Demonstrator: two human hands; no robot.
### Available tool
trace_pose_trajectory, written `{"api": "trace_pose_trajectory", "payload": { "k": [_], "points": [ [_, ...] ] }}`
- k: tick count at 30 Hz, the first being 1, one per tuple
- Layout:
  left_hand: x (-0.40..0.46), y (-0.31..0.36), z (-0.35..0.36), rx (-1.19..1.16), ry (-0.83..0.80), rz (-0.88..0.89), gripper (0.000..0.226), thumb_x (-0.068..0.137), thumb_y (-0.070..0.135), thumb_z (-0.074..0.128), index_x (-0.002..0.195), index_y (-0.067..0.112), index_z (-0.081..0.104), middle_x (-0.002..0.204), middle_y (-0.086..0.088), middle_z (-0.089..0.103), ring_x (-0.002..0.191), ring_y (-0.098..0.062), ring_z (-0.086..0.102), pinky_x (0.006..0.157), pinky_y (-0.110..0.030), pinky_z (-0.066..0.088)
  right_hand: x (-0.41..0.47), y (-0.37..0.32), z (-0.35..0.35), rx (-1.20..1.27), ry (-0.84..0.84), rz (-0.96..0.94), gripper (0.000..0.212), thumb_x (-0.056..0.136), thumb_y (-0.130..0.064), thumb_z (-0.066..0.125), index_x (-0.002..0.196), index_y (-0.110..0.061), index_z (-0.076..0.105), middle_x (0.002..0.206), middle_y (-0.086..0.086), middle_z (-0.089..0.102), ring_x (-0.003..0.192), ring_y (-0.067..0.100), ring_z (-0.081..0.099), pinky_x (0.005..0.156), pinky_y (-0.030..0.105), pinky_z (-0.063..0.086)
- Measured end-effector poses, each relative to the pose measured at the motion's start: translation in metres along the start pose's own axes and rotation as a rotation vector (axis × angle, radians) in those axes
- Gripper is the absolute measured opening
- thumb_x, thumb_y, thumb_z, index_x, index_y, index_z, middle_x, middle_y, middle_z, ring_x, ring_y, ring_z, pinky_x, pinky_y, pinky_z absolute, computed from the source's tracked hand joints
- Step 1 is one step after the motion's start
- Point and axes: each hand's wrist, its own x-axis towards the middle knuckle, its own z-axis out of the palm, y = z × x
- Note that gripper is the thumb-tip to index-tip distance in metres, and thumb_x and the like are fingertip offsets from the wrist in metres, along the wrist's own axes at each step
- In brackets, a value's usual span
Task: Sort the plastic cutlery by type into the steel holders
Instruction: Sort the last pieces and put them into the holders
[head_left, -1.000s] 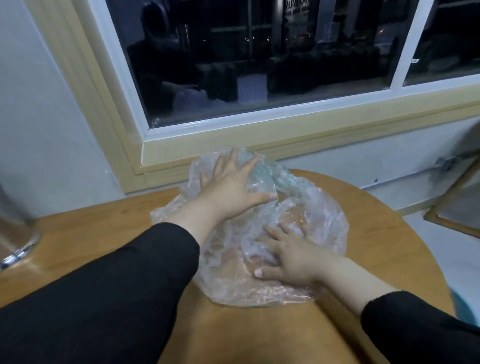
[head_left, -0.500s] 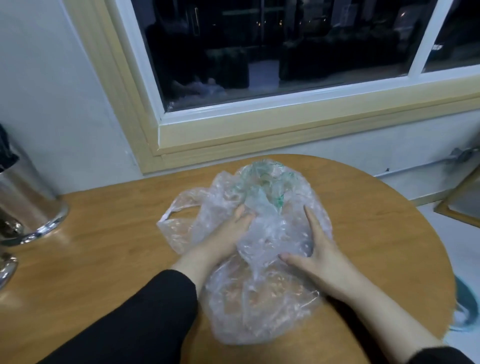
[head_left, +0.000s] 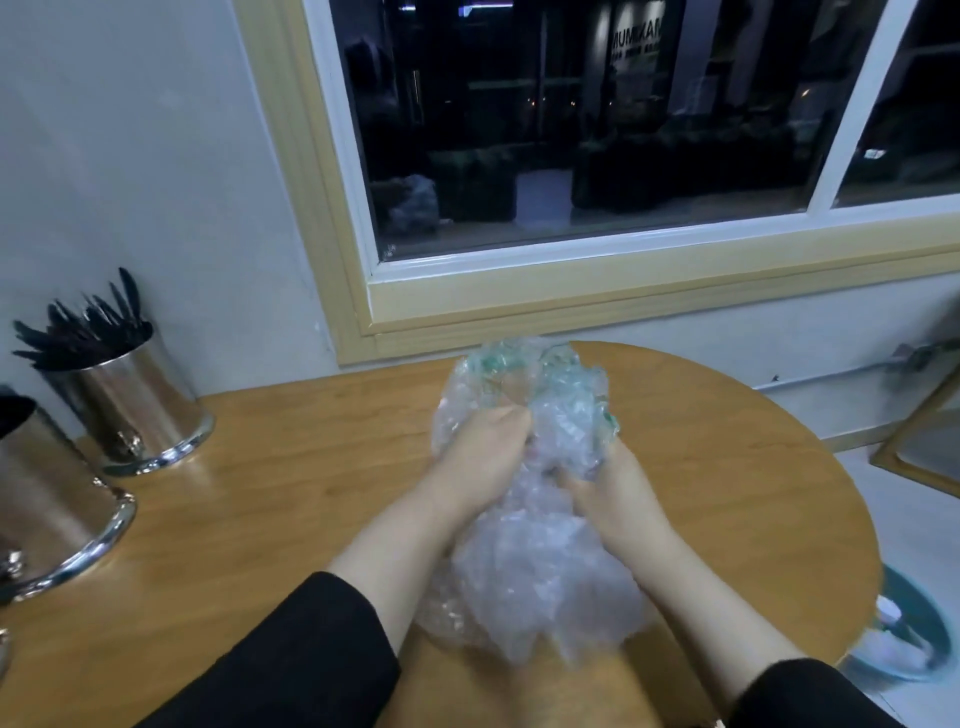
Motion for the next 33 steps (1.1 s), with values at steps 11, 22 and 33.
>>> {"api": "trace_pose_trajectory", "payload": {
  "k": [11,22,33],
  "points": [
    [-0.02,0.011,-0.05,0.234,-0.115,0.059,0.113,0.06,0.088,0.072,0.155,0.041,0.032,0.153,0.01,0.05,0.138,-0.011,0.05,0.115,-0.033,0.039,0.007,-0.068,-0.011,-0.317,-0.019,-0.49,0.061,0.072,0.004,0.076,0.12,-0.025,0.052,0.116,-0.011,0.046,0.104,0.0,0.045,0.091,0.002,0.033],
    [-0.02,0.003,-0.049,-0.325,0.435,0.103,0.045,0.081,0.02,0.086,0.122,0.028,0.07,0.104,0.009,0.076,0.099,-0.012,0.073,0.086,-0.039,0.06,-0.052,-0.063,-0.007,0.28,-0.142,-0.032,0.123,0.06,-0.055,0.086,0.155,-0.045,0.008,0.154,-0.021,0.036,0.138,-0.003,0.041,0.107,0.016,0.04],
    [-0.061,0.031,-0.015,-0.607,-0.149,-0.105,0.021,0.101,0.016,0.06,0.12,0.014,0.07,0.113,-0.011,0.077,0.108,-0.027,0.073,0.098,-0.041,0.057,-0.029,-0.064,-0.004,0.134,0.0,-0.264,0.092,0.064,-0.032,0.089,0.137,-0.047,0.034,0.121,-0.042,0.051,0.115,-0.008,0.056,0.093,0.017,0.049]
  ]
}}
